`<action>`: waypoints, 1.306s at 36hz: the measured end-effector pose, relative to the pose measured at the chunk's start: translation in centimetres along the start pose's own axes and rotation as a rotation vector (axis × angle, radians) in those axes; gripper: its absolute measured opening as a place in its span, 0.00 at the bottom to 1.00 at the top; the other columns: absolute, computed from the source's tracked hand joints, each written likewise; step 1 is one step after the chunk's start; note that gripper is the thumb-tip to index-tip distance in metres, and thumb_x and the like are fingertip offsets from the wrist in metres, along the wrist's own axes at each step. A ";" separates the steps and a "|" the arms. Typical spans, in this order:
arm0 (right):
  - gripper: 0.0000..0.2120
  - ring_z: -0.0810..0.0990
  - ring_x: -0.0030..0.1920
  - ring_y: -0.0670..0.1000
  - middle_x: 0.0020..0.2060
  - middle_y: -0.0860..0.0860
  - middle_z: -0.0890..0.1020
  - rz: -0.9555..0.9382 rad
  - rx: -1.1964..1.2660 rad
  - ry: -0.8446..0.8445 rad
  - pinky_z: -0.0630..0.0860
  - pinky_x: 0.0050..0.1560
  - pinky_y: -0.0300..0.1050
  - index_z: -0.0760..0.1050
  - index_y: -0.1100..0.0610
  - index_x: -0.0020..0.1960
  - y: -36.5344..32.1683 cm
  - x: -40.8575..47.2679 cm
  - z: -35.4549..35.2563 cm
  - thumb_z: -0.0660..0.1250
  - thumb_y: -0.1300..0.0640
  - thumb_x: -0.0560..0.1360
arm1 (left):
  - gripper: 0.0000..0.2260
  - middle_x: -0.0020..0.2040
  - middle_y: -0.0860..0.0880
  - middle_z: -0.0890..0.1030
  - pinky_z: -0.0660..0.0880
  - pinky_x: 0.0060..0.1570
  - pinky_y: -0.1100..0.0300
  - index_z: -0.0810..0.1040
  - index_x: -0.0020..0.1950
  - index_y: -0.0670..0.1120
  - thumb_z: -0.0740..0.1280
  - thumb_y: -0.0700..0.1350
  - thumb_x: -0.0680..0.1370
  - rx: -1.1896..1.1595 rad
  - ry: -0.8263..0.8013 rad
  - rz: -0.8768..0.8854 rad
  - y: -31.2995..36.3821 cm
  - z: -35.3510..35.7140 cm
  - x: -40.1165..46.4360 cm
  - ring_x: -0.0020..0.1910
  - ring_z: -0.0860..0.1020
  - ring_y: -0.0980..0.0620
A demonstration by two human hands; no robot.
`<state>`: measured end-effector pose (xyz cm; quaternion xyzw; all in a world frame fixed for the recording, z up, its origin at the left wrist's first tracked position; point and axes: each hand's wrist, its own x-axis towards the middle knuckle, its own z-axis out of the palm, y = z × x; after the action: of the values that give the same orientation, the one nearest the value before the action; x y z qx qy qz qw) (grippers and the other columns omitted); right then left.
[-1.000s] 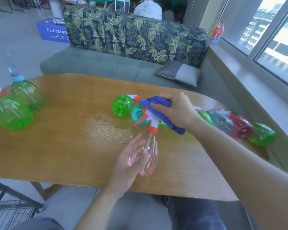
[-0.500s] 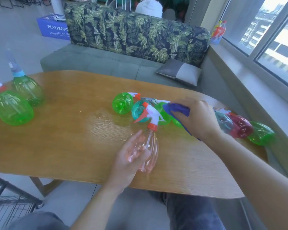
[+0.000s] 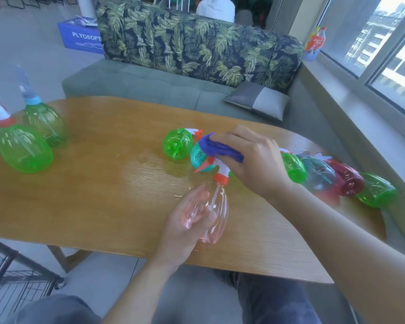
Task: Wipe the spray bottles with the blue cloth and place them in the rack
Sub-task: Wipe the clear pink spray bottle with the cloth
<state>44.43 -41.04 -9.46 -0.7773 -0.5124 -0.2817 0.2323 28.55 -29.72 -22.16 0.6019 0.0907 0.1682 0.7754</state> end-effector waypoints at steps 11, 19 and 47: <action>0.12 0.82 0.52 0.43 0.51 0.42 0.85 0.519 0.309 0.145 0.76 0.54 0.40 0.84 0.45 0.60 0.0 -2.3 -0.1 0.72 0.56 0.79 | 0.30 0.74 0.53 0.81 0.70 0.77 0.36 0.77 0.76 0.58 0.77 0.57 0.74 -0.096 0.100 -0.025 0.0 -0.4 -0.2 0.75 0.77 0.45; 0.09 0.85 0.48 0.45 0.49 0.48 0.88 1.033 1.049 0.204 0.79 0.48 0.38 0.85 0.53 0.58 -6.2 -10.2 4.4 0.70 0.62 0.81 | 0.18 0.71 0.45 0.83 0.82 0.60 0.48 0.82 0.71 0.61 0.67 0.50 0.82 -0.281 0.168 -0.045 1.2 -0.5 0.1 0.66 0.84 0.45; 0.11 0.85 0.57 0.48 0.53 0.48 0.88 1.034 1.168 0.265 0.79 0.57 0.38 0.85 0.54 0.58 -7.5 -12.0 5.2 0.71 0.64 0.78 | 0.35 0.74 0.45 0.80 0.80 0.62 0.37 0.69 0.81 0.60 0.76 0.63 0.76 -0.101 0.181 -0.003 0.2 -0.4 0.3 0.73 0.77 0.36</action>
<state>34.72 -42.88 -20.88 -0.6290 -0.1195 0.0864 0.7633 28.63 -29.21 -22.09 0.5441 0.1526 0.2249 0.7938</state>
